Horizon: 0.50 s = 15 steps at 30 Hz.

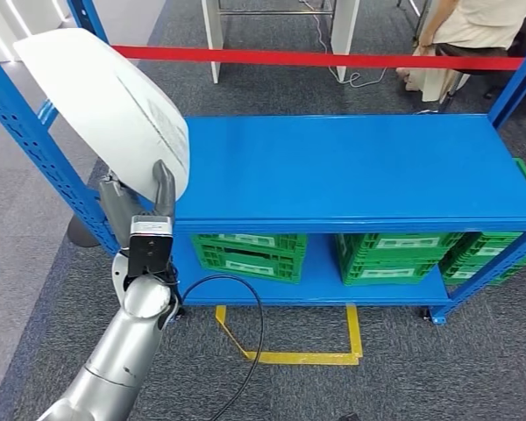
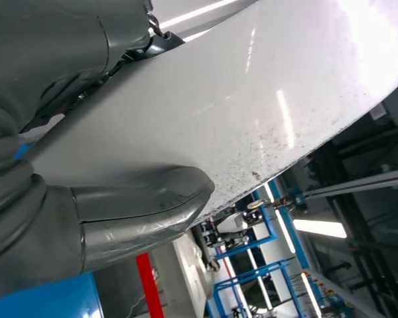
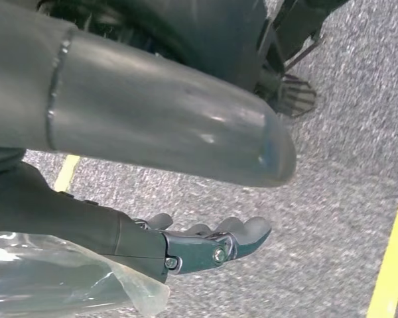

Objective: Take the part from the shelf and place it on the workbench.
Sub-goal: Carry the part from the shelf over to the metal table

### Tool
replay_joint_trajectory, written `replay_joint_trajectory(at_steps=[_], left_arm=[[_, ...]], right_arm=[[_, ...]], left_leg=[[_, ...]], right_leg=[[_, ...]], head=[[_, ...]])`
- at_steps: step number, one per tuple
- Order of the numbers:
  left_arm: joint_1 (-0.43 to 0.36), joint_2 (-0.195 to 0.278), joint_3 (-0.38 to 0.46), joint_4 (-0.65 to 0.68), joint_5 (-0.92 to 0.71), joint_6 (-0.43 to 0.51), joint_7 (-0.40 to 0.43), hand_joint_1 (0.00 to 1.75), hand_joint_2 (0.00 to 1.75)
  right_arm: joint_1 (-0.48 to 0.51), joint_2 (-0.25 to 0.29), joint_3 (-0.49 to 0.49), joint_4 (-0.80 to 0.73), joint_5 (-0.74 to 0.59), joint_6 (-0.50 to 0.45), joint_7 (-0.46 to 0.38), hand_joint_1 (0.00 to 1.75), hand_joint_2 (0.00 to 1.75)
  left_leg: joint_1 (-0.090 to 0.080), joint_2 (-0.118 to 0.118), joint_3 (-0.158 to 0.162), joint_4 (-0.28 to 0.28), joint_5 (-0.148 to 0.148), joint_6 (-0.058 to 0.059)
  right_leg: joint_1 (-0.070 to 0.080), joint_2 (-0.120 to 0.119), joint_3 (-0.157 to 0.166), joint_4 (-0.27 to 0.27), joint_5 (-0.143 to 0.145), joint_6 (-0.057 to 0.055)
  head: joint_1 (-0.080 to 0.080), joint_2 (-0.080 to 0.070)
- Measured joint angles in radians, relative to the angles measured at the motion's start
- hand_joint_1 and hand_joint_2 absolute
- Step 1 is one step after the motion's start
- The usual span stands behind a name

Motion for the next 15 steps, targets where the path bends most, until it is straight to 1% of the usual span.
replay_joint_trajectory(at_steps=[1, 2, 3, 4, 5, 6, 7, 8, 9, 10, 11, 12, 13, 14, 15], left_arm=[[0.0, 0.0, 0.004, 0.0, -0.003, 0.0, 0.0, 1.75, 1.75], [0.001, 0.001, 0.009, 0.0, -0.006, 0.0, 0.0, 1.75, 1.75], [0.001, 0.001, 0.014, 0.0, -0.007, 0.0, -0.001, 1.75, 1.75], [0.002, 0.001, 0.017, 0.0, -0.009, 0.0, -0.001, 1.75, 1.75], [0.004, 0.001, 0.02, 0.0, -0.009, 0.0, -0.001, 1.75, 1.75], [0.005, 0.001, 0.023, 0.0, -0.009, 0.0, -0.001, 1.75, 1.75], [0.006, 0.001, 0.026, 0.0, -0.009, 0.0, -0.002, 1.75, 1.75], [0.007, 0.001, 0.029, 0.0, -0.009, 0.0, -0.002, 1.75, 1.75], [0.007, 0.0, 0.031, -0.002, -0.009, 0.0, -0.002, 1.75, 1.75], [0.006, -0.001, 0.033, -0.004, -0.009, 0.0, -0.003, 1.75, 1.75], [0.005, -0.003, 0.035, -0.007, -0.01, 0.0, -0.003, 1.75, 1.75], [0.004, -0.005, 0.037, -0.009, -0.011, 0.0, -0.004, 1.75, 1.75], [0.004, -0.006, 0.038, -0.011, -0.012, 0.0, -0.005, 1.75, 1.75], [0.003, -0.007, 0.04, -0.011, -0.013, 0.0, -0.005, 1.75, 1.75], [0.003, -0.008, 0.041, -0.011, -0.013, 0.0, -0.006, 1.75, 1.75]], right_arm=[[0.0, 0.0, 0.0, 0.0, 0.0, -0.001, 0.001, 0.0, 0.0], [0.0, 0.001, -0.001, 0.0, 0.0, -0.002, 0.001, 0.0, 0.0], [0.0, 0.001, -0.001, 0.0, 0.0, -0.003, 0.002, 0.0, 0.0], [0.0, 0.001, -0.001, 0.0, 0.0, -0.003, 0.002, 0.0, 0.0], [0.0, 0.001, -0.001, 0.0, 0.001, -0.004, 0.002, 0.0, 0.0], [0.0, 0.001, -0.002, 0.0, 0.001, -0.004, 0.002, 0.0, 0.0], [0.0, 0.001, -0.002, 0.0, 0.001, -0.004, 0.002, 0.0, 0.0], [0.0, 0.001, -0.002, 0.0, 0.001, -0.005, 0.002, 0.0, 0.0], [0.0, 0.001, -0.002, 0.0, 0.001, -0.005, 0.002, 0.0, 0.0], [0.0, 0.001, -0.002, 0.0, 0.001, -0.005, 0.001, 0.0, 0.0], [-0.001, 0.001, -0.003, 0.0, 0.001, -0.005, 0.001, 0.0, 0.0], [-0.001, 0.001, -0.003, 0.0, 0.001, -0.005, 0.0, 0.0, 0.0], [-0.001, 0.001, -0.003, 0.0, 0.001, -0.005, 0.0, 0.0, 0.0], [-0.001, 0.001, -0.003, 0.0, 0.002, -0.005, -0.001, 0.0, 0.0], [0.0, 0.001, -0.003, 0.0, 0.002, -0.006, -0.001, 0.0, 0.0]], left_leg=[[0.001, -0.001, -0.009, 0.02, -0.026, -0.006], [0.003, -0.003, -0.021, 0.06, -0.071, -0.013], [0.006, -0.003, -0.035, 0.118, -0.125, -0.019], [0.007, -0.003, -0.047, 0.185, -0.174, -0.024], [0.009, -0.003, -0.053, 0.244, -0.202, -0.026], [0.009, -0.003, -0.048, 0.278, -0.206, -0.026], [0.009, -0.003, -0.03, 0.28, -0.191, -0.025], [0.009, -0.003, 0.005, 0.246, -0.166, -0.021], [0.008, -0.003, 0.052, 0.186, -0.146, -0.014], [0.006, -0.003, 0.104, 0.112, -0.138, -0.006], [0.004, -0.003, 0.146, 0.047, -0.142, 0.0], [0.001, -0.003, 0.171, 0.003, -0.149, 0.005], [-0.002, -0.003, 0.179, -0.021, -0.152, 0.009], [-0.004, -0.003, 0.175, -0.029, -0.146, 0.012], [-0.004, -0.001, 0.168, -0.033, -0.135, 0.017]], right_leg=[[-0.001, -0.003, -0.009, 0.0, 0.01, -0.009], [-0.002, -0.005, -0.02, 0.0, 0.022, -0.017], [-0.001, -0.006, -0.032, 0.001, 0.034, -0.023], [0.0, -0.006, -0.047, 0.003, 0.046, -0.027], [0.001, -0.007, -0.062, 0.006, 0.057, -0.027], [0.001, -0.007, -0.079, 0.01, 0.066, -0.027], [0.002, -0.007, -0.096, 0.015, 0.075, -0.027], [0.004, -0.007, -0.112, 0.02, 0.084, -0.026], [0.005, -0.007, -0.126, 0.025, 0.092, -0.025], [0.008, -0.006, -0.137, 0.028, 0.099, -0.022], [0.009, -0.006, -0.145, 0.03, 0.108, -0.018], [0.009, -0.006, -0.151, 0.031, 0.117, -0.012], [0.008, -0.006, -0.156, 0.029, 0.126, -0.005], [0.006, -0.007, -0.16, 0.027, 0.136, 0.001], [0.004, -0.005, -0.165, 0.028, 0.135, 0.007]], head=[[-0.001, 0.0], [-0.002, 0.0], [-0.004, 0.0], [-0.005, 0.0], [-0.005, 0.0], [-0.005, 0.0], [-0.005, 0.0], [-0.005, 0.0], [-0.005, 0.0], [-0.005, 0.0], [-0.005, 0.0], [-0.004, 0.0], [-0.004, 0.0], [-0.004, 0.0], [-0.004, 0.0]])
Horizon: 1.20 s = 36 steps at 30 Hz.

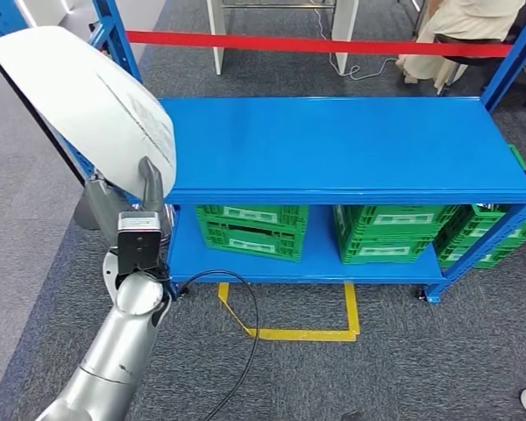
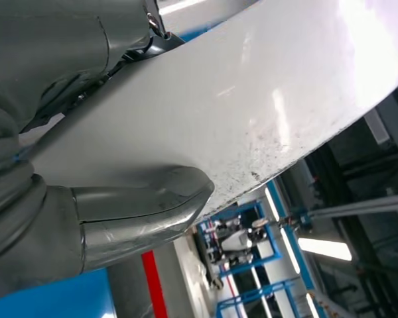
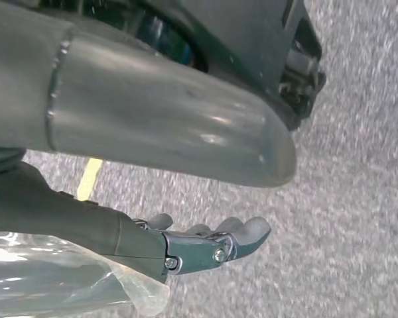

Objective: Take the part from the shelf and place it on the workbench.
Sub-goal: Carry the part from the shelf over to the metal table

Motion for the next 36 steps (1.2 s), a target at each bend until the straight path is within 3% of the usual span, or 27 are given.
replay_joint_trajectory(at_steps=[1, 2, 4, 5, 6, 7, 8, 9, 10, 12, 13, 14, 16, 17, 19, 20, 21, 22, 23, 25, 27, 28, 30, 32, 35, 36], left_arm=[[0.0, -0.001, 0.001, 0.0, 0.0, 0.0, -0.001, 1.75, 1.75], [0.0, -0.002, 0.002, 0.0, 0.0, 0.0, -0.002, 1.75, 1.75], [0.0, -0.004, 0.004, 0.0, -0.001, 0.0, -0.005, 1.75, 1.75], [0.001, -0.005, 0.006, 0.0, -0.001, -0.001, -0.007, 1.75, 1.75], [0.001, -0.005, 0.008, 0.0, -0.002, -0.001, -0.009, 1.75, 1.75], [0.002, -0.005, 0.011, 0.0, -0.004, -0.001, -0.01, 1.75, 1.75], [0.002, -0.005, 0.015, 0.0, -0.005, -0.001, -0.011, 1.75, 1.75], [0.002, -0.005, 0.018, 0.0, -0.005, -0.001, -0.011, 1.75, 1.75], [0.002, -0.005, 0.021, -0.001, -0.006, -0.001, -0.011, 1.75, 1.75], [0.002, -0.005, 0.026, -0.004, -0.006, -0.001, -0.011, 1.75, 1.75], [0.002, -0.005, 0.027, -0.006, -0.006, -0.001, -0.011, 1.75, 1.75], [0.002, -0.005, 0.028, -0.007, -0.005, -0.001, -0.011, 1.75, 1.75], [0.004, -0.005, 0.031, -0.007, -0.004, 0.0, -0.012, 1.75, 1.75], [0.005, -0.004, 0.034, -0.007, -0.003, 0.0, -0.012, 1.75, 1.75], [0.006, -0.003, 0.04, -0.007, -0.004, 0.0, -0.013, 1.75, 1.75], [0.007, -0.002, 0.042, -0.007, -0.004, 0.0, -0.014, 1.75, 1.75], [0.009, -0.001, 0.043, -0.007, -0.004, 0.0, -0.015, 1.75, 1.75], [0.01, 0.0, 0.043, -0.007, -0.002, 0.0, -0.015, 1.75, 1.75], [0.012, 0.001, 0.044, -0.007, 0.001, 0.0, -0.015, 1.75, 1.75], [0.013, 0.002, 0.046, -0.011, 0.004, 0.0, -0.015, 1.75, 1.75], [0.012, 0.002, 0.048, -0.018, 0.004, 0.0, -0.016, 1.75, 1.75], [0.012, 0.002, 0.05, -0.02, 0.004, 0.0, -0.017, 1.75, 1.75], [0.012, 0.002, 0.055, -0.023, 0.006, 0.0, -0.021, 1.75, 1.75], [0.012, 0.001, 0.06, -0.025, 0.009, 0.0, -0.027, 1.75, 1.75], [0.015, 0.001, 0.07, -0.027, 0.018, 0.0, -0.03, 1.75, 1.75], [0.017, 0.002, 0.072, -0.027, 0.02, -0.001, -0.03, 1.75, 1.75]], right_arm=[[0.001, 0.0, 0.0, 0.0, 0.0, 0.0, 0.0, 0.0, 0.0], [0.002, 0.0, 0.0, 0.0, 0.001, 0.0, 0.0, 0.0, 0.0], [0.001, 0.0, 0.0, 0.0, 0.001, 0.0, 0.0, 0.0, 0.0], [0.001, 0.0, 0.0, 0.0, 0.002, -0.001, 0.0, 0.0, 0.0], [0.001, 0.0, 0.0, 0.0, 0.002, -0.001, 0.0, 0.0, 0.0], [0.0, 0.0, 0.0, 0.0, 0.002, -0.001, 0.0, 0.0, 0.0], [0.0, 0.0, 0.0, 0.0, 0.002, -0.002, 0.0, 0.0, 0.0], [0.0, -0.001, 0.0, 0.0, 0.002, -0.002, 0.0, 0.0, 0.0], [-0.001, -0.001, 0.0, 0.0, 0.002, -0.003, 0.0, 0.0, 0.0], [-0.005, -0.001, -0.001, 0.0, 0.002, -0.003, -0.001, 0.0, 0.0], [-0.005, -0.001, -0.001, 0.0, 0.002, -0.003, -0.001, 0.0, 0.0], [-0.005, -0.001, -0.001, 0.0, 0.003, -0.003, -0.001, 0.0, 0.0], [-0.003, -0.001, -0.001, 0.0, 0.003, -0.002, -0.001, 0.0, 0.0], [-0.002, -0.001, -0.001, 0.0, 0.003, -0.002, -0.001, 0.0, 0.0], [-0.002, -0.001, -0.002, 0.0, 0.003, -0.002, -0.001, 0.0, 0.0], [-0.001, -0.001, -0.002, 0.0, 0.003, -0.002, -0.001, 0.0, 0.0], [-0.001, -0.001, -0.003, 0.0, 0.003, -0.002, -0.001, 0.0, 0.0], [0.0, -0.001, -0.003, 0.0, 0.003, -0.001, -0.001, 0.0, 0.0], [0.0, -0.001, -0.004, 0.0, 0.003, -0.001, -0.002, 0.0, 0.0], [0.001, -0.001, -0.006, 0.0, 0.003, -0.001, -0.002, 0.0, 0.0], [0.0, -0.001, -0.007, 0.0, 0.003, -0.001, -0.002, 0.0, 0.0], [0.0, -0.001, -0.007, 0.0, 0.002, -0.001, -0.003, 0.0, 0.0], [0.0, -0.001, -0.008, 0.0, 0.002, 0.0, -0.003, 0.0, 0.0], [0.001, -0.002, -0.008, 0.0, 0.001, 0.0, -0.003, 0.0, 0.0], [0.002, -0.002, -0.009, 0.0, 0.0, 0.001, -0.004, 0.0, 0.0], [0.003, -0.002, -0.01, 0.0, 0.0, 0.001, -0.004, 0.0, 0.0]], left_leg=[[0.001, 0.002, -0.009, -0.004, 0.012, 0.007], [0.003, 0.003, -0.02, -0.007, 0.026, 0.013], [0.004, 0.005, -0.051, -0.008, 0.051, 0.021], [0.004, 0.005, -0.068, -0.007, 0.064, 0.021], [0.004, 0.005, -0.086, -0.006, 0.077, 0.02], [0.004, 0.005, -0.103, -0.004, 0.089, 0.018], [0.004, 0.005, -0.122, -0.001, 0.102, 0.015], [0.005, 0.005, -0.139, 0.003, 0.113, 0.012], [0.004, 0.004, -0.154, 0.01, 0.122, 0.008], [0.001, 0.004, -0.173, 0.022, 0.139, -0.002], [0.0, 0.005, -0.178, 0.025, 0.147, -0.006], [0.001, 0.005, -0.18, 0.026, 0.156, -0.011], [0.004, 0.003, -0.187, 0.036, 0.144, -0.021], [0.006, 0.002, -0.194, 0.062, 0.109, -0.028], [0.01, 0.002, -0.215, 0.169, 0.004, -0.039], [0.012, 0.002, -0.225, 0.236, -0.034, -0.043], [0.014, 0.002, -0.229, 0.289, -0.045, -0.046], [0.015, 0.002, -0.222, 0.313, -0.035, -0.046], [0.015, 0.002, -0.198, 0.298, -0.01, -0.044], [0.013, 0.001, -0.111, 0.175, 0.029, -0.034], [0.01, 0.0, -0.039, 0.055, 0.029, -0.023], [0.007, 0.0, -0.027, 0.029, 0.021, -0.02], [0.008, 0.001, -0.026, 0.01, 0.022, -0.014], [0.013, 0.003, -0.03, -0.003, 0.031, -0.003], [0.013, 0.005, -0.044, -0.006, 0.044, 0.007], [0.012, 0.005, -0.05, -0.005, 0.047, 0.008]], right_leg=[[-0.001, 0.001, -0.009, 0.012, -0.019, 0.005], [-0.003, 0.003, -0.022, 0.041, -0.057, 0.009], [-0.005, 0.004, -0.053, 0.152, -0.162, 0.015], [-0.006, 0.004, -0.062, 0.214, -0.195, 0.017], [-0.006, 0.004, -0.062, 0.259, -0.202, 0.02], [-0.006, 0.004, -0.05, 0.277, -0.184, 0.022], [-0.006, 0.004, -0.023, 0.265, -0.151, 0.023], [-0.007, 0.004, 0.022, 0.219, -0.123, 0.023], [-0.007, 0.004, 0.081, 0.15, -0.114, 0.023], [-0.006, 0.006, 0.177, 0.012, -0.144, 0.017], [-0.004, 0.007, 0.196, -0.024, -0.16, 0.011], [-0.003, 0.008, 0.196, -0.037, -0.165, 0.003], [-0.003, 0.003, 0.181, -0.035, -0.154, -0.013], [-0.005, 0.001, 0.172, -0.036, -0.144, -0.022], [-0.005, -0.001, 0.155, -0.035, -0.124, -0.033], [-0.004, -0.002, 0.145, -0.034, -0.114, -0.034], [-0.003, -0.002, 0.135, -0.032, -0.105, -0.034], [-0.003, -0.002, 0.124, -0.03, -0.097, -0.033], [-0.003, -0.002, 0.113, -0.026, -0.09, -0.032], [-0.002, -0.002, 0.097, -0.019, -0.083, -0.028], [-0.001, -0.002, 0.088, -0.014, -0.076, -0.02], [-0.001, -0.002, 0.083, -0.013, -0.072, -0.015], [-0.001, -0.002, 0.074, -0.011, -0.066, -0.003], [-0.001, 0.0, 0.052, 0.021, -0.093, 0.005], [-0.003, 0.003, -0.026, 0.197, -0.188, 0.015], [-0.004, 0.003, -0.048, 0.249, -0.205, 0.017]], head=[[0.002, 0.0], [0.003, 0.0], [0.006, 0.0], [0.006, 0.0], [0.005, 0.0], [0.005, 0.0], [0.005, 0.0], [0.005, 0.0], [0.006, 0.0], [0.006, 0.0], [0.006, 0.0], [0.006, 0.0], [0.006, 0.0], [0.005, 0.0], [0.001, 0.0], [0.001, 0.0], [0.001, 0.0], [0.001, 0.0], [0.0, 0.0], [0.0, 0.0], [0.001, 0.0], [0.001, 0.0], [0.001, 0.0], [0.004, 0.0], [0.009, 0.0], [0.009, 0.0]])
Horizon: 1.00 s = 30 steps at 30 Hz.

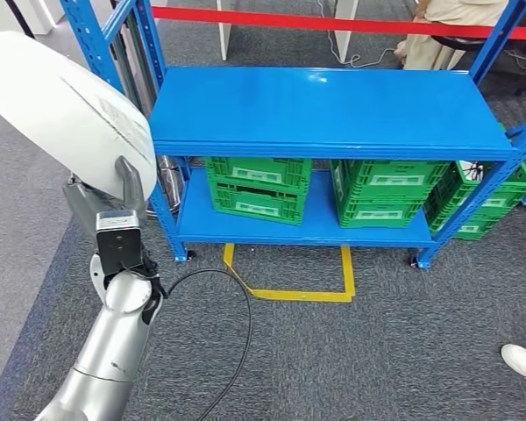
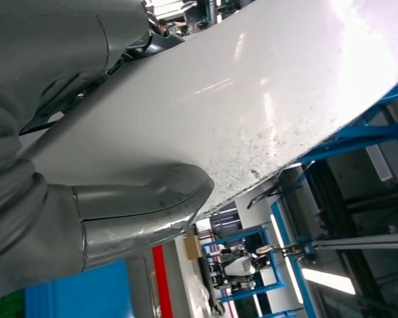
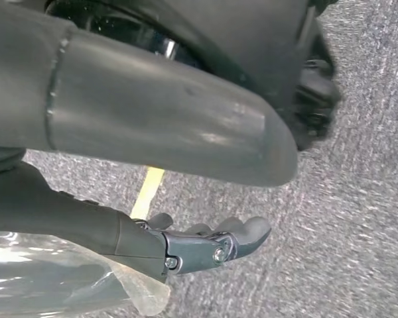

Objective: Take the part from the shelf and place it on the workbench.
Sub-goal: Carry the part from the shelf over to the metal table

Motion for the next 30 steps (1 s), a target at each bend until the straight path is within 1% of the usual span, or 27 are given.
replay_joint_trajectory(at_steps=[1, 2, 4, 5, 6, 7, 9, 10, 11, 12, 14, 15, 16, 17, 18, 19, 20, 21, 22, 23, 24, 25, 26, 27, 28, 29, 30], left_arm=[[0.002, 0.0, 0.002, 0.0, 0.002, 0.0, 0.0, 1.75, 1.75], [0.002, 0.0, 0.003, 0.0, 0.003, 0.0, 0.0, 1.75, 1.75], [0.003, 0.0, 0.005, -0.001, 0.004, 0.0, 0.0, 1.75, 1.75], [0.002, 0.0, 0.006, -0.003, 0.004, 0.0, 0.0, 1.75, 1.75], [0.002, 0.001, 0.007, -0.004, 0.005, 0.0, -0.001, 1.75, 1.75], [0.001, 0.001, 0.008, -0.005, 0.005, 0.0, -0.001, 1.75, 1.75], [0.002, 0.002, 0.008, -0.006, 0.009, 0.0, -0.002, 1.75, 1.75], [0.003, 0.003, 0.008, -0.008, 0.012, 0.0, -0.002, 1.75, 1.75], [0.003, 0.005, 0.008, -0.01, 0.014, 0.0, -0.002, 1.75, 1.75], [0.004, 0.007, 0.008, -0.012, 0.015, 0.001, -0.002, 1.75, 1.75], [0.007, 0.011, 0.009, -0.014, 0.015, 0.001, -0.002, 1.75, 1.75], [0.011, 0.013, 0.009, -0.013, 0.015, 0.001, -0.002, 1.75, 1.75], [0.014, 0.015, 0.009, -0.013, 0.015, 0.001, -0.002, 1.75, 1.75], [0.015, 0.016, 0.009, -0.013, 0.016, 0.001, -0.002, 1.75, 1.75], [0.016, 0.018, 0.009, -0.013, 0.016, 0.001, -0.002, 1.75, 1.75], [0.016, 0.018, 0.009, -0.014, 0.015, 0.001, -0.002, 1.75, 1.75], [0.015, 0.019, 0.009, -0.015, 0.015, 0.001, -0.002, 1.75, 1.75], [0.013, 0.019, 0.009, -0.017, 0.015, 0.001, -0.002, 1.75, 1.75], [0.01, 0.019, 0.008, -0.019, 0.014, 0.001, -0.001, 1.75, 1.75], [0.007, 0.018, 0.008, -0.02, 0.014, 0.001, -0.001, 1.75, 1.75], [0.005, 0.019, 0.008, -0.021, 0.014, 0.001, -0.001, 1.75, 1.75], [0.004, 0.019, 0.009, -0.021, 0.014, 0.001, -0.001, 1.75, 1.75], [0.005, 0.02, 0.009, -0.022, 0.014, 0.001, -0.001, 1.75, 1.75], [0.004, 0.02, 0.009, -0.022, 0.014, 0.001, -0.001, 1.75, 1.75], [0.003, 0.019, 0.009, -0.022, 0.014, 0.001, 0.0, 1.75, 1.75], [0.002, 0.018, 0.008, -0.022, 0.015, 0.001, 0.0, 1.75, 1.75], [0.001, 0.017, 0.008, -0.022, 0.015, 0.0, 0.0, 1.75, 1.75]], right_arm=[[0.001, 0.0, -0.001, 0.0, 0.0, 0.001, 0.0, 0.0, 0.0], [0.001, -0.001, -0.001, 0.0, -0.001, 0.002, 0.0, 0.0, 0.0], [0.0, -0.002, -0.003, 0.0, -0.002, 0.004, 0.0, 0.0, 0.0], [-0.001, -0.003, -0.004, 0.0, -0.004, 0.009, -0.002, 0.0, 0.0], [-0.002, -0.004, -0.004, 0.0, -0.006, 0.016, -0.005, 0.0, 0.0], [-0.002, -0.004, -0.006, 0.0, -0.01, 0.027, -0.009, 0.0, 0.0], [0.0, -0.005, -0.008, 0.0, -0.014, 0.049, -0.02, 0.0, 0.0], [0.001, -0.006, -0.01, 0.0, -0.015, 0.056, -0.024, 0.0, 0.0], [0.002, -0.006, -0.011, 0.0, -0.014, 0.06, -0.028, 0.0, 0.0], [0.002, -0.007, -0.012, 0.0, -0.013, 0.062, -0.031, 0.0, 0.0], [0.001, -0.008, -0.014, 0.0, -0.013, 0.065, -0.033, 0.0, 0.0], [0.002, -0.009, -0.015, 0.0, -0.013, 0.067, -0.034, 0.0, 0.0], [0.002, -0.009, -0.015, 0.0, -0.013, 0.068, -0.034, 0.0, 0.0], [0.003, -0.01, -0.015, 0.0, -0.013, 0.069, -0.034, 0.0, 0.0], [0.003, -0.01, -0.016, 0.0, -0.013, 0.07, -0.034, 0.0, 0.0], [0.002, -0.011, -0.016, 0.0, -0.013, 0.072, -0.035, 0.0, 0.0], [0.002, -0.011, -0.016, 0.0, -0.014, 0.074, -0.035, 0.0, 0.0], [0.001, -0.011, -0.016, 0.0, -0.014, 0.077, -0.035, 0.0, 0.0], [0.001, -0.011, -0.016, 0.0, -0.014, 0.081, -0.035, 0.0, 0.0], [0.001, -0.011, -0.016, 0.0, -0.014, 0.084, -0.035, 0.0, 0.0], [0.001, -0.012, -0.016, 0.0, -0.014, 0.087, -0.036, 0.0, 0.0], [0.001, -0.013, -0.016, 0.0, -0.014, 0.09, -0.036, 0.0, 0.0], [0.0, -0.014, -0.016, 0.0, -0.014, 0.092, -0.036, 0.0, 0.0], [-0.001, -0.015, -0.016, 0.0, -0.014, 0.095, -0.036, 0.0, 0.0], [-0.001, -0.016, -0.016, 0.0, -0.014, 0.098, -0.035, 0.0, 0.0], [0.0, -0.017, -0.016, 0.0, -0.014, 0.101, -0.035, 0.0, 0.0], [0.001, -0.018, -0.016, 0.0, -0.014, 0.104, -0.035, 0.0, 0.0]], left_leg=[[-0.001, 0.0, -0.005, 0.003, 0.002, 0.0], [-0.001, 0.0, -0.009, 0.006, 0.004, -0.001], [0.0, 0.0, -0.014, 0.015, 0.003, -0.004], [-0.002, -0.001, -0.018, 0.022, 0.002, -0.007], [-0.004, -0.001, -0.023, 0.027, 0.003, -0.012], [-0.006, -0.001, -0.03, 0.031, 0.004, -0.017], [-0.008, -0.002, -0.039, 0.036, 0.009, -0.027], [-0.007, -0.003, -0.043, 0.043, 0.003, -0.031], [-0.006, -0.004, -0.051, 0.063, -0.012, -0.037], [-0.004, -0.005, -0.067, 0.103, -0.039, -0.043], [0.0, -0.005, -0.119, 0.232, -0.107, -0.053], [0.002, -0.005, -0.143, 0.291, -0.129, -0.056], [0.003, -0.005, -0.156, 0.326, -0.137, -0.057], [0.003, -0.005, -0.158, 0.335, -0.131, -0.057], [0.004, -0.004, -0.145, 0.311, -0.112, -0.056], [0.003, 0.0, -0.12, 0.261, -0.082, -0.053], [0.002, 0.015, -0.088, 0.196, -0.05, -0.049], [-0.002, 0.035, -0.056, 0.13, -0.025, -0.045], [-0.006, 0.054, -0.034, 0.078, -0.01, -0.039], [-0.01, 0.066, -0.026, 0.051, -0.007, -0.034], [-0.013, 0.065, -0.027, 0.043, -0.01, -0.03], [-0.012, 0.054, -0.03, 0.039, -0.008, -0.024], [-0.011, 0.043, -0.033, 0.037, -0.004, -0.018], [-0.008, 0.033, -0.034, 0.034, 0.001, -0.012], [-0.006, 0.023, -0.036, 0.031, 0.006, -0.005], [-0.004, 0.012, -0.039, 0.03, 0.01, 0.0], [-0.004, 0.001, -0.042, 0.03, 0.012, 0.003]], right_leg=[[-0.001, 0.0, -0.005, 0.018, 0.002, 0.002], [-0.001, 0.0, 0.01, -0.003, 0.022, 0.003], [-0.003, -0.001, 0.081, -0.129, 0.083, 0.003], [-0.003, 0.0, 0.117, -0.191, 0.102, 0.002], [-0.003, 0.0, 0.137, -0.23, 0.109, -0.002], [-0.002, 0.001, 0.145, -0.246, 0.107, -0.006], [-0.001, 0.0, 0.141, -0.247, 0.109, -0.018], [-0.002, -0.002, 0.14, -0.248, 0.112, -0.023], [-0.004, -0.005, 0.139, -0.249, 0.115, -0.029], [-0.006, -0.009, 0.138, -0.251, 0.118, -0.034], [-0.005, -0.02, 0.135, -0.25, 0.12, -0.04], [-0.005, -0.027, 0.133, -0.25, 0.121, -0.042], [-0.004, -0.033, 0.132, -0.249, 0.121, -0.042], [-0.004, -0.039, 0.131, -0.248, 0.121, -0.042], [-0.004, -0.045, 0.13, -0.248, 0.121, -0.042], [-0.004, -0.051, 0.131, -0.248, 0.121, -0.042], [-0.003, -0.058, 0.132, -0.247, 0.121, -0.042], [0.0, -0.066, 0.132, -0.246, 0.12, -0.041], [0.003, -0.074, 0.13, -0.245, 0.12, -0.038], [0.006, -0.083, 0.127, -0.243, 0.12, -0.035], [0.009, -0.093, 0.125, -0.242, 0.12, -0.032], [0.009, -0.104, 0.124, -0.243, 0.121, -0.027], [0.008, -0.101, 0.122, -0.24, 0.116, -0.022], [0.006, -0.084, 0.115, -0.228, 0.104, -0.017], [0.004, -0.06, 0.102, -0.197, 0.082, -0.012], [0.003, -0.031, 0.077, -0.145, 0.05, -0.009], [0.002, -0.012, 0.047, -0.077, 0.017, -0.008]], head=[[0.0, 0.0], [0.0, 0.0], [0.0, 0.0], [0.0, 0.0], [0.0, 0.0], [-0.001, 0.0], [-0.002, 0.0], [-0.002, 0.0], [-0.004, 0.0], [-0.006, 0.0], [-0.01, 0.0], [-0.01, 0.0], [-0.01, 0.0], [-0.01, 0.0], [-0.01, 0.0], [-0.01, 0.0], [-0.01, 0.0], [-0.01, 0.0], [-0.01, 0.0], [-0.009, 0.0], [-0.01, 0.0], [-0.009, 0.0], [-0.009, 0.0], [-0.009, 0.0], [-0.008, 0.0], [-0.008, 0.0], [-0.007, 0.0]])
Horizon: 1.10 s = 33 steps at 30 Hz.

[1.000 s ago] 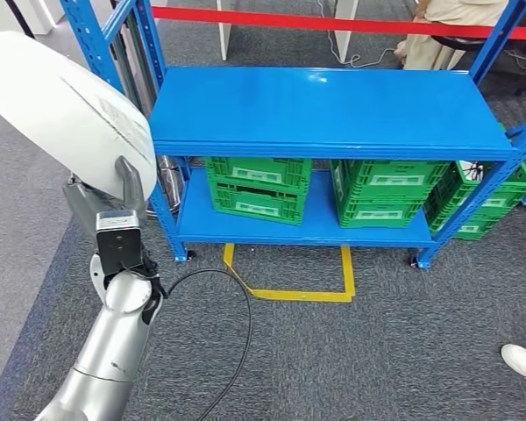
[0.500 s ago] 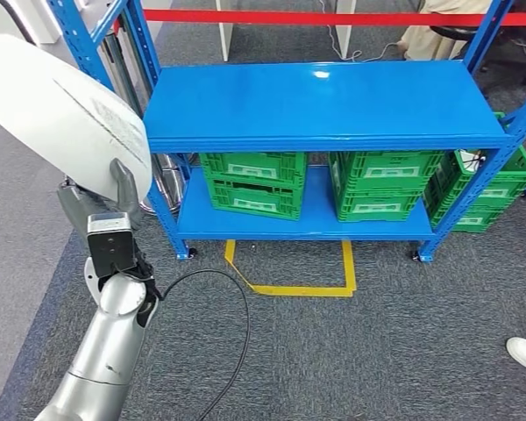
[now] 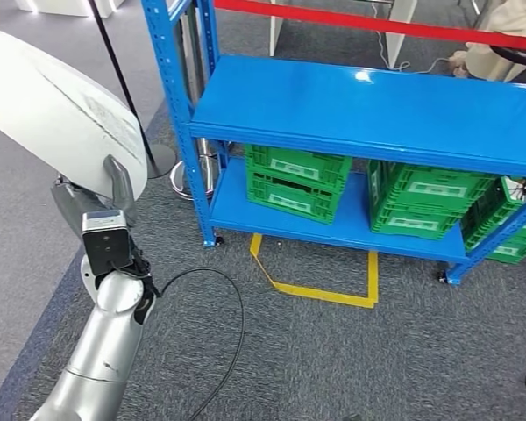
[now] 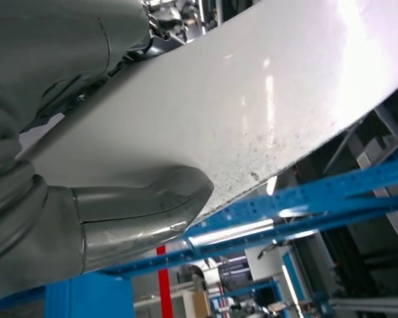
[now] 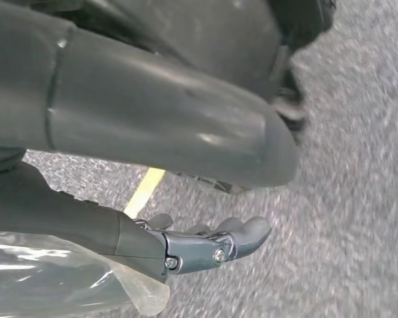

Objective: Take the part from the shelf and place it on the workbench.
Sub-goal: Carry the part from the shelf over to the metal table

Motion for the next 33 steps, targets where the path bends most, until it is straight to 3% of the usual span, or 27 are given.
replay_joint_trajectory(at_steps=[2, 3, 5, 7, 9, 11, 13, 15, 17, 18, 19, 20, 22, 23, 24, 26, 28, 30, 32, 33], left_arm=[[0.002, 0.0, 0.0, 0.0, 0.003, -0.001, 0.0, 1.75, 1.75], [0.003, 0.001, 0.0, 0.0, 0.004, -0.001, 0.0, 1.75, 1.75], [0.004, 0.001, 0.0, 0.0, 0.007, -0.001, 0.0, 1.75, 1.75], [0.002, 0.0, 0.0, 0.0, 0.008, -0.001, 0.0, 1.75, 1.75], [0.0, -0.001, 0.0, 0.0, 0.008, -0.001, 0.0, 1.75, 1.75], [0.001, 0.0, 0.0, 0.0, 0.008, 0.0, -0.001, 1.75, 1.75], [-0.002, 0.001, 0.0, 0.0, 0.007, 0.0, -0.001, 1.75, 1.75], [-0.005, 0.001, 0.0, 0.0, 0.007, 0.001, -0.001, 1.75, 1.75], [-0.004, 0.002, 0.0, 0.0, 0.007, 0.001, -0.001, 1.75, 1.75], [-0.003, 0.002, 0.0, 0.0, 0.007, 0.001, -0.001, 1.75, 1.75], [-0.002, 0.003, 0.0, 0.0, 0.007, 0.001, -0.001, 1.75, 1.75], [-0.002, 0.003, 0.0, 0.0, 0.007, 0.001, -0.001, 1.75, 1.75], [-0.005, 0.002, 0.0, 0.0, 0.007, 0.001, -0.001, 1.75, 1.75], [-0.006, 0.002, 0.0, 0.0, 0.007, 0.001, -0.001, 1.75, 1.75], [-0.007, 0.001, 0.0, 0.0, 0.007, 0.0, -0.001, 1.75, 1.75], [-0.005, 0.003, 0.001, 0.0, 0.007, 0.001, -0.002, 1.75, 1.75], [-0.006, 0.003, 0.002, -0.001, 0.007, 0.001, -0.002, 1.75, 1.75], [-0.006, 0.001, 0.002, -0.001, 0.008, 0.001, -0.002, 1.75, 1.75], [-0.002, -0.001, 0.002, -0.001, 0.009, 0.0, -0.002, 1.75, 1.75], [0.0, -0.001, 0.002, -0.001, 0.009, 0.0, -0.002, 1.75, 1.75]], right_arm=[[0.003, -0.001, -0.001, 0.0, 0.0, 0.004, 0.001, 0.0, 0.0], [0.003, -0.002, -0.002, 0.0, 0.0, 0.005, 0.002, 0.0, 0.0], [0.003, -0.003, -0.003, 0.0, 0.0, 0.006, 0.002, 0.0, 0.0], [0.003, -0.006, -0.005, 0.0, 0.0, 0.006, 0.002, 0.0, 0.0], [0.003, -0.007, -0.006, 0.0, 0.0, 0.008, 0.003, 0.0, 0.0], [0.002, -0.006, -0.007, 0.0, 0.0, 0.01, 0.003, 0.0, 0.0], [0.001, -0.007, -0.008, 0.0, 0.0, 0.014, 0.003, 0.0, 0.0], [0.002, -0.007, -0.008, 0.0, 0.0, 0.018, 0.003, 0.0, 0.0], [0.004, -0.008, -0.009, 0.0, 0.0, 0.021, 0.003, 0.0, 0.0], [0.004, -0.008, -0.009, 0.0, 0.0, 0.022, 0.003, 0.0, 0.0], [0.004, -0.008, -0.009, 0.0, 0.0, 0.024, 0.003, 0.0, 0.0], [0.003, -0.008, -0.009, 0.0, 0.0, 0.025, 0.003, 0.0, 0.0], [0.001, -0.008, -0.009, 0.0, 0.001, 0.027, 0.002, 0.0, 0.0], [0.0, -0.008, -0.009, 0.0, 0.001, 0.029, 0.002, 0.0, 0.0], [0.0, -0.008, -0.009, 0.0, 0.001, 0.031, 0.002, 0.0, 0.0], [-0.002, -0.008, -0.009, 0.0, 0.001, 0.037, 0.002, 0.0, 0.0], [-0.004, -0.009, -0.009, 0.0, 0.001, 0.041, 0.0, 0.0, 0.0], [-0.002, -0.01, -0.009, 0.0, 0.001, 0.043, -0.001, 0.0, 0.0], [0.002, -0.01, -0.009, 0.0, 0.001, 0.045, -0.001, 0.0, 0.0], [0.003, -0.011, -0.009, 0.0, 0.001, 0.046, -0.001, 0.0, 0.0]], left_leg=[[-0.002, -0.024, -0.005, 0.001, 0.004, 0.003], [-0.003, -0.037, -0.006, 0.002, 0.006, 0.003], [-0.003, -0.063, -0.007, 0.005, 0.007, 0.001], [-0.003, -0.086, -0.014, 0.013, 0.008, -0.006], [-0.001, -0.108, -0.027, 0.019, 0.014, -0.019], [0.003, -0.125, -0.037, 0.02, 0.02, -0.031], [0.001, -0.095, -0.053, 0.054, -0.002, -0.042], [0.001, -0.04, -0.099, 0.161, -0.064, -0.053], [0.006, -0.02, -0.148, 0.28, -0.112, -0.061], [0.008, -0.017, -0.154, 0.3, -0.112, -0.062], [0.01, -0.013, -0.14, 0.278, -0.093, -0.062], [0.01, -0.004, -0.109, 0.222, -0.061, -0.06], [0.003, 0.038, -0.037, 0.084, -0.013, -0.052], [-0.001, 0.054, -0.017, 0.041, -0.005, -0.047], [-0.006, 0.062, -0.01, 0.021, -0.005, -0.042], [-0.008, 0.044, -0.014, 0.014, -0.002, -0.03], [-0.003, 0.022, -0.015, 0.006, 0.006, -0.016], [0.0, 0.001, -0.016, 0.003, 0.01, -0.007], [-0.002, -0.024, -0.017, 0.003, 0.012, -0.003], [-0.003, -0.038, -0.018, 0.004, 0.012, -0.003]], right_leg=[[0.0, 0.012, -0.05, 0.107, -0.035, 0.001], [-0.001, 0.013, -0.053, 0.112, -0.024, 0.001], [-0.003, 0.028, -0.005, 0.014, 0.042, -0.001], [-0.009, 0.077, 0.057, -0.109, 0.086, -0.006], [-0.011, 0.103, 0.079, -0.153, 0.088, -0.01], [-0.011, 0.082, 0.081, -0.157, 0.092, -0.017], [-0.014, 0.056, 0.082, -0.16, 0.097, -0.027], [-0.013, 0.027, 0.083, -0.161, 0.098, -0.032], [-0.012, -0.004, 0.081, -0.161, 0.097, -0.034], [-0.012, -0.019, 0.08, -0.161, 0.097, -0.033], [-0.012, -0.033, 0.081, -0.161, 0.097, -0.033], [-0.012, -0.046, 0.082, -0.161, 0.096, -0.033], [-0.009, -0.069, 0.084, -0.16, 0.093, -0.028], [-0.007, -0.078, 0.084, -0.16, 0.092, -0.024], [-0.004, -0.088, 0.084, -0.16, 0.091, -0.02], [-0.004, -0.104, 0.084, -0.162, 0.089, -0.01], [-0.008, -0.067, 0.072, -0.139, 0.068, -0.001], [-0.01, -0.007, 0.024, -0.036, 0.011, 0.002], [-0.01, 0.012, -0.04, 0.091, -0.036, 0.003], [-0.01, 0.014, -0.057, 0.119, -0.035, 0.003]], head=[[-0.001, 0.0], [-0.001, 0.0], [0.0, 0.0], [-0.001, 0.0], [-0.002, 0.0], [-0.002, 0.0], [-0.007, 0.0], [-0.015, 0.0], [-0.018, 0.0], [-0.018, 0.0], [-0.018, 0.0], [-0.018, 0.0], [-0.018, 0.0], [-0.017, 0.0], [-0.016, 0.0], [-0.015, 0.0], [-0.014, 0.0], [-0.009, 0.0], [-0.007, 0.0], [-0.007, 0.0]])
